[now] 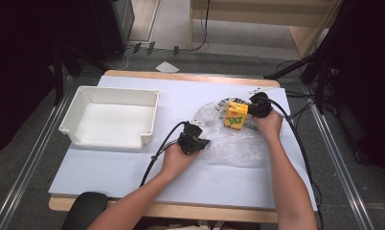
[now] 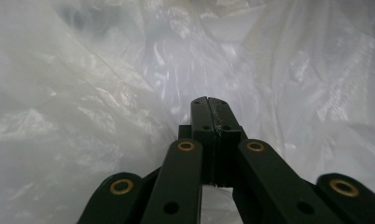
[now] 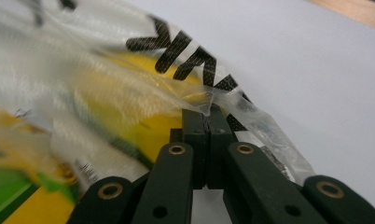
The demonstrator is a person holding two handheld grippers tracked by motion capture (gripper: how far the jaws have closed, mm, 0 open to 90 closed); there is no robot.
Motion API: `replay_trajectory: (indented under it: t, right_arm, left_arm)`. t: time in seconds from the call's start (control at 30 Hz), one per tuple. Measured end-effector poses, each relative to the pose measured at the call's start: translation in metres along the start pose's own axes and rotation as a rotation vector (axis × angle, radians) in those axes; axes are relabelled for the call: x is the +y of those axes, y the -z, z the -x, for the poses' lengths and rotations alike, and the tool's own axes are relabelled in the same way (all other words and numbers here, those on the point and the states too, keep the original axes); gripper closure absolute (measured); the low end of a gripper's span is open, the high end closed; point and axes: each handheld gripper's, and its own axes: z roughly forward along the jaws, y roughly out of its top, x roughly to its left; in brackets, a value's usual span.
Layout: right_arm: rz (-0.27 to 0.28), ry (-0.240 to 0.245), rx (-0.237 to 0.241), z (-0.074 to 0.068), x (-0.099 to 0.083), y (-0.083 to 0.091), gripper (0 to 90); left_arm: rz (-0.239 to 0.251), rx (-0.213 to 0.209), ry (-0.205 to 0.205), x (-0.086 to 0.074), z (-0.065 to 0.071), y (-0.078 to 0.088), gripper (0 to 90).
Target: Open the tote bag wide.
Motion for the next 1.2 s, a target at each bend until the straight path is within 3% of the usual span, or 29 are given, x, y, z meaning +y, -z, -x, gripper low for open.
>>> replay_trajectory:
  t: [0.23, 0.33, 0.43, 0.57, 0.73, 0.97, 1.07, 1.2]
  right_arm:
    - [-0.004, -0.038, -0.035, 0.013, 0.015, -0.013, 90.0]
    - [-0.006, -0.03, -0.045, 0.015, 0.022, -0.019, 90.0]
    - [0.001, -0.02, -0.107, 0.017, 0.027, -0.024, 90.0]
    - [-0.014, -0.093, -0.068, 0.015, 0.029, -0.021, 90.0]
    - [0.079, -0.112, -0.031, 0.004, 0.033, 0.017, 90.0]
    - [0.148, -0.067, -0.057, -0.011, 0.032, 0.075, 90.0]
    - [0.165, -0.07, -0.036, -0.016, 0.028, 0.093, 90.0]
    - [0.172, -0.062, -0.025, -0.029, 0.01, 0.107, 90.0]
  left_arm:
    - [-0.016, -0.019, -0.006, -0.017, 0.001, 0.017, 90.0]
    - [-0.02, -0.028, -0.003, -0.021, 0.001, 0.02, 90.0]
    - [-0.023, -0.028, -0.006, -0.024, 0.001, 0.023, 90.0]
    - [-0.007, -0.051, 0.024, -0.019, -0.003, 0.026, 90.0]
    - [0.05, -0.066, 0.023, 0.003, -0.001, 0.038, 90.0]
    - [0.129, -0.063, -0.016, 0.043, 0.006, 0.056, 90.0]
    - [0.13, -0.036, -0.037, 0.061, 0.005, 0.052, 90.0]
    - [0.116, -0.01, -0.027, 0.08, -0.004, 0.032, 90.0]
